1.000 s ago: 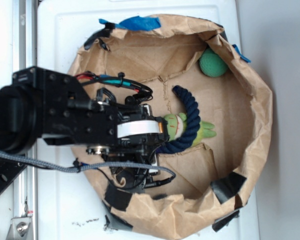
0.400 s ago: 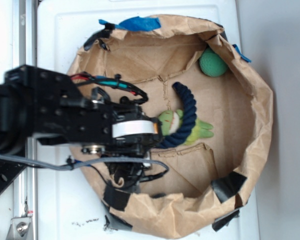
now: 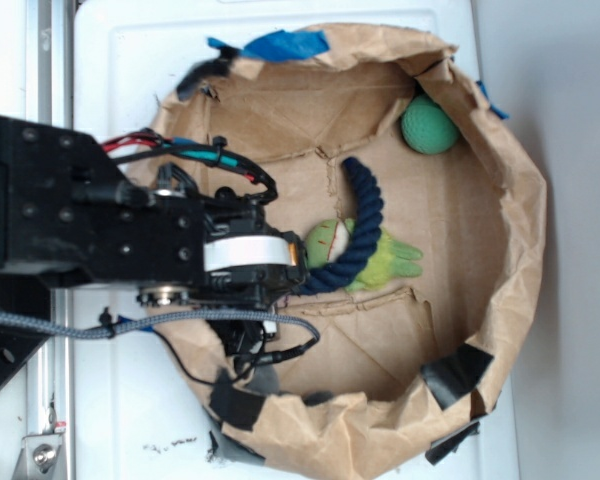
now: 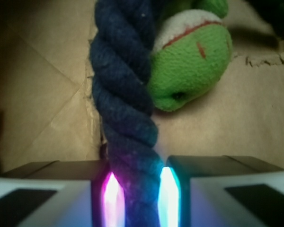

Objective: Grab the blue rope.

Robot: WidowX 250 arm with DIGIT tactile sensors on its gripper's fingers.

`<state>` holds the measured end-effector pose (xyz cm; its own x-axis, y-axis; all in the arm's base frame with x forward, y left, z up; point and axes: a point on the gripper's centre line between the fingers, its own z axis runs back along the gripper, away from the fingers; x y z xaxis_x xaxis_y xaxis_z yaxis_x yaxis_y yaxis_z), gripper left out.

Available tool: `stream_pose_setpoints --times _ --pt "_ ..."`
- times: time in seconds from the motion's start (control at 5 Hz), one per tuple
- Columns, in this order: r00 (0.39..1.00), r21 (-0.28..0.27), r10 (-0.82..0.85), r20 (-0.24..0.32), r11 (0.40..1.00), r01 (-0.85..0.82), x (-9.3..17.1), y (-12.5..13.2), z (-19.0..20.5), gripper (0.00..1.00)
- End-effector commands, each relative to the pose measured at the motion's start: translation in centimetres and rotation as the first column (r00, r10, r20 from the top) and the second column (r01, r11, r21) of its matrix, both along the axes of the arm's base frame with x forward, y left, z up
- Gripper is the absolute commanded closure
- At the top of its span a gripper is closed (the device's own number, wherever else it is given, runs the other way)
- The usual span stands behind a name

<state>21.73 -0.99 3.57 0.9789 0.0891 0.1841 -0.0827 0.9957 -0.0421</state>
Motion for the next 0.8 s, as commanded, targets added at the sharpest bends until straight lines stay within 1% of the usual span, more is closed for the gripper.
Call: stream_pose_setpoints --times 0.0,0.2,0.4,0.6 --pt "0.999 -0.052 0.029 0.046 0.998 -0.026 0.0 0.4 7.1 1.0" --pt "0.998 -0.07 0.043 0.042 0.997 -0.04 0.1 0.7 9.6 1.0" --pt "0.998 -0.056 0.058 0.015 0.997 -0.057 3.3 0.2 14.1 1.0" --pt "0.994 -0.03 0.101 -0.037 0.994 -0.102 4.4 0.5 16.0 1.0"
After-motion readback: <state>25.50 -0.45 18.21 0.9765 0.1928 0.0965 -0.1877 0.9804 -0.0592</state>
